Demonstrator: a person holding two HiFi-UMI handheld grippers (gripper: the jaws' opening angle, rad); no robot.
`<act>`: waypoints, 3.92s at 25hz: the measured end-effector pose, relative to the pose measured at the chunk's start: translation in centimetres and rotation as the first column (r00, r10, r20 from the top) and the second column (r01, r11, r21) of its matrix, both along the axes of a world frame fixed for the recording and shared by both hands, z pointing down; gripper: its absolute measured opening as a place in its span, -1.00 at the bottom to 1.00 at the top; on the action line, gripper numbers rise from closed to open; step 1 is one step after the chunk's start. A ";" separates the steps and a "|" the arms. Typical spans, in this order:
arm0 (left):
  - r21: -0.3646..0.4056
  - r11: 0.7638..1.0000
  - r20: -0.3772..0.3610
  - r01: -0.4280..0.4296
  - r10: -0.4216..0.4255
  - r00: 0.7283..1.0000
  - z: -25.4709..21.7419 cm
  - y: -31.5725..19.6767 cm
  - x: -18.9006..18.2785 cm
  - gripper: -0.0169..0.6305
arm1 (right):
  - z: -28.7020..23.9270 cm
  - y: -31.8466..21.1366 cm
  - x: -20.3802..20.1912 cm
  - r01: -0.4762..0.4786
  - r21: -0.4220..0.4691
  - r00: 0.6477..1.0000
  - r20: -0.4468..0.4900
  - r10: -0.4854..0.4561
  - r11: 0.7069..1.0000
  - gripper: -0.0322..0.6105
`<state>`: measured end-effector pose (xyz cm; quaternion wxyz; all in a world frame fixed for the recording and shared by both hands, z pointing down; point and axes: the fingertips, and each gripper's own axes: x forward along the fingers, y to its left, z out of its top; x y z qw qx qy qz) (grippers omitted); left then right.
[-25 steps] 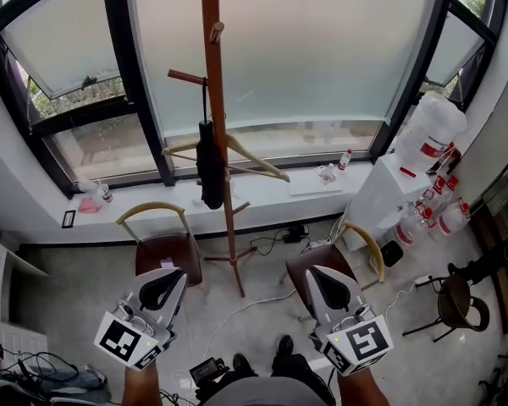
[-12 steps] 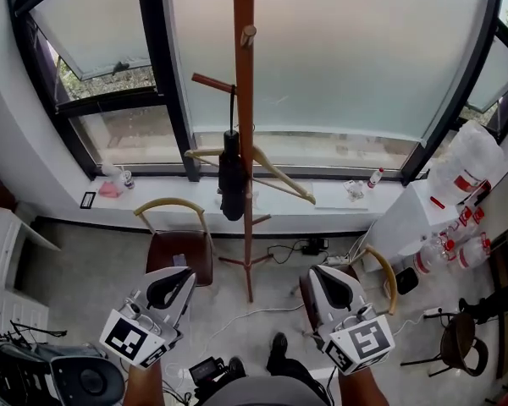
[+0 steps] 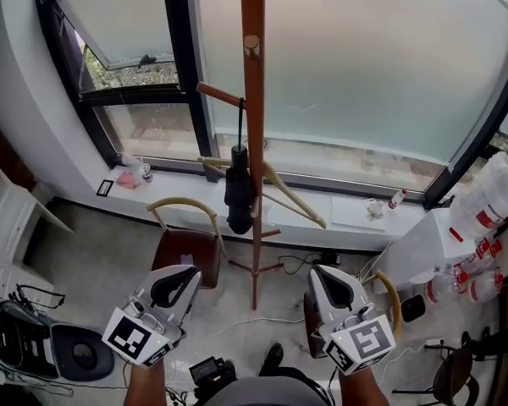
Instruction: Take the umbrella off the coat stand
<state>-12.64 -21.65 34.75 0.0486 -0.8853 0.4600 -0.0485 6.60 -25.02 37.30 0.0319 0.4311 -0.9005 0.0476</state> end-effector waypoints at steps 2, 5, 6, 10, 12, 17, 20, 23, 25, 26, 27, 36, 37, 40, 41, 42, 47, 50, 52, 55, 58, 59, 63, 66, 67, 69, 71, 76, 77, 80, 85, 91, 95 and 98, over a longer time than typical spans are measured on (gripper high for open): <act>0.004 1.000 0.005 0.022 -0.022 1.000 -0.2 -0.6 0.5 -0.94 | 0.0 -1.0 0.3 0.025 0.001 1.000 0.005 -0.025 1.000 -0.89; 0.013 0.999 0.011 0.051 -0.051 0.999 -0.5 -1.5 1.4 -0.94 | 0.1 -2.1 0.8 0.062 0.005 0.998 0.013 -0.062 0.998 -0.89; 0.017 0.998 0.013 0.060 -0.060 0.998 -0.7 -1.8 1.6 -0.94 | 0.1 -2.4 1.0 0.073 0.007 0.997 0.016 -0.073 0.997 -0.89; 0.031 0.996 0.000 0.087 -0.087 0.996 -1.6 -2.9 2.7 -0.94 | 0.0 -3.3 1.9 0.106 0.013 0.994 0.028 -0.107 0.994 -0.89; 0.033 0.995 -0.009 0.090 -0.089 0.996 -2.0 -3.4 3.3 -0.94 | 0.0 -3.7 2.4 0.112 0.013 0.993 0.033 -0.112 0.994 -0.89; 0.027 0.996 -0.006 0.081 -0.081 0.997 -1.9 -5.2 4.1 -0.94 | 0.6 -4.5 3.1 0.107 -0.003 0.994 0.038 -0.106 0.994 -0.89; 0.023 0.997 -0.014 0.077 -0.076 0.997 -1.8 -6.4 4.0 -0.94 | 0.8 -5.0 3.4 0.091 -0.010 0.995 0.037 -0.091 0.996 -0.89; 0.018 0.997 -0.015 0.069 -0.069 0.998 -1.7 -7.5 3.7 -0.94 | 1.0 -5.3 3.8 0.067 -0.014 0.997 0.034 -0.066 0.998 -0.89; 0.015 0.998 -0.017 0.063 -0.063 0.998 -1.5 -8.4 3.3 -0.94 | 1.1 -5.6 3.8 0.051 -0.017 0.998 0.030 -0.051 0.999 -0.89; 0.014 0.998 -0.018 0.060 -0.060 0.998 -1.5 -8.8 3.2 -0.94 | 1.1 -5.7 3.8 0.043 -0.018 0.999 0.028 -0.043 0.999 -0.89; 0.014 0.998 -0.018 0.056 -0.056 0.998 -1.5 -9.3 3.1 -0.93 | 1.1 -5.9 3.8 0.035 -0.019 0.999 0.027 -0.035 0.999 -0.89; 0.000 1.000 -0.007 0.021 -0.021 1.000 -0.9 -13.4 2.7 -0.89 | 1.6 -7.5 4.3 -0.030 -0.033 0.999 0.029 0.031 0.999 -0.89; 0.000 1.000 -0.006 0.019 -0.019 1.000 -0.9 -13.8 2.6 -0.88 | 1.6 -7.7 4.2 -0.037 -0.034 0.999 0.029 0.038 0.999 -0.89; -0.002 1.000 -0.005 0.013 -0.013 1.000 -0.8 -15.2 2.3 -0.86 | 1.8 -8.2 4.1 -0.056 -0.041 0.998 0.028 0.057 0.998 -0.89; -0.004 1.000 -0.004 0.012 -0.012 1.000 -0.7 -15.6 2.3 -0.85 | 1.8 -8.4 4.1 -0.062 -0.043 0.998 0.029 0.063 0.997 -0.89; -0.005 1.000 -0.002 0.010 -0.010 1.000 -0.6 -16.0 2.3 -0.83 | 1.9 -8.6 4.2 -0.067 -0.045 0.997 0.030 0.069 0.997 -0.89; -0.009 1.000 0.004 0.014 -0.014 1.000 0.0 -18.1 2.3 -0.69 | 2.4 -9.4 4.6 -0.096 -0.055 0.995 0.031 0.098 0.994 -0.89; -0.011 1.000 0.002 0.024 -0.024 1.000 0.2 -19.4 2.3 -0.50 | 2.6 -9.9 5.0 -0.114 -0.062 0.993 0.031 0.116 0.992 -0.89; -0.012 1.000 -0.001 0.027 -0.027 1.000 0.3 -20.0 2.4 -0.41 | 2.7 -10.2 5.2 -0.126 -0.065 0.991 0.034 0.128 0.990 -0.89; -0.016 1.000 -0.001 0.018 -0.018 1.000 0.5 -20.7 2.7 -0.37 | 2.7 -10.3 5.5 -0.139 -0.067 0.989 0.035 0.141 0.988 -0.89; -0.020 1.000 -0.003 0.010 -0.010 1.000 0.6 -21.4 3.2 -0.33 | 2.7 -10.4 5.9 -0.151 -0.067 0.987 0.036 0.154 0.986 -0.89; -0.021 1.000 -0.004 0.009 -0.009 1.000 0.6 -21.6 3.3 -0.31 | 2.7 -10.4 6.0 -0.155 -0.067 0.987 0.036 0.158 0.986 -0.89; -0.026 1.000 -0.006 0.010 -0.010 1.000 1.1 -22.5 3.5 -0.23 | 2.9 -10.5 6.2 -0.168 -0.070 0.985 0.034 0.170 0.983 -0.89; -0.032 0.999 -0.009 0.005 -0.005 1.000 1.4 -23.3 3.6 -0.22 | 3.1 -10.7 6.3 -0.181 -0.070 0.983 0.032 0.183 0.981 -0.89; -0.034 0.999 -0.010 0.003 -0.003 1.000 1.4 -23.4 3.6 -0.22 | 3.0 -10.7 6.4 -0.185 -0.070 0.982 0.032 0.187 0.980 -0.89; -0.034 0.999 -0.011 -0.002 0.001 1.000 1.5 -23.8 3.7 -0.22 | 3.0 -10.7 6.6 -0.193 -0.072 0.980 0.032 0.196 0.978 -0.89; -0.035 0.999 -0.012 -0.007 0.007 1.000 1.6 -24.0 3.9 -0.22 | 3.0 -10.5 6.8 -0.203 -0.075 0.978 0.031 0.206 0.976 -0.89; -0.041 0.999 -0.020 -0.031 0.030 0.999 2.0 -24.9 4.3 -0.22 | 3.4 -10.8 7.1 -0.225 -0.082 0.973 0.026 0.227 0.971 -0.89; -0.041 0.998 -0.023 -0.037 0.036 0.999 2.1 -25.3 4.4 -0.23 | 3.5 -11.1 7.1 -0.228 -0.085 0.973 0.024 0.231 0.970 -0.89; -0.041 0.998 -0.035 -0.051 0.049 0.998 1.8 -25.1 4.6 -0.34 | 3.6 -10.7 7.3 -0.238 -0.085 0.970 0.021 0.240 0.968 -0.89; -0.053 0.996 -0.046 -0.073 0.071 0.996 2.2 -25.6 4.2 -0.51 | 3.6 -11.3 7.4 -0.254 -0.085 0.966 0.018 0.256 0.964 -0.89; -0.036 0.996 -0.014 -0.079 0.078 0.997 1.6 -24.7 4.3 -0.51 | 3.1 -11.3 7.3 -0.258 -0.075 0.965 0.021 0.260 0.963 -0.89; -0.005 0.997 -0.027 -0.078 0.078 0.997 0.0 -23.9 3.7 -0.51 | 2.9 -11.2 6.8 -0.248 -0.066 0.968 0.023 0.250 0.967 -0.89; 0.020 0.997 -0.057 -0.070 0.071 0.996 -1.6 -23.2 3.1 -0.51 | 2.6 -11.1 6.5 -0.238 -0.061 0.970 0.024 0.240 0.969 -0.89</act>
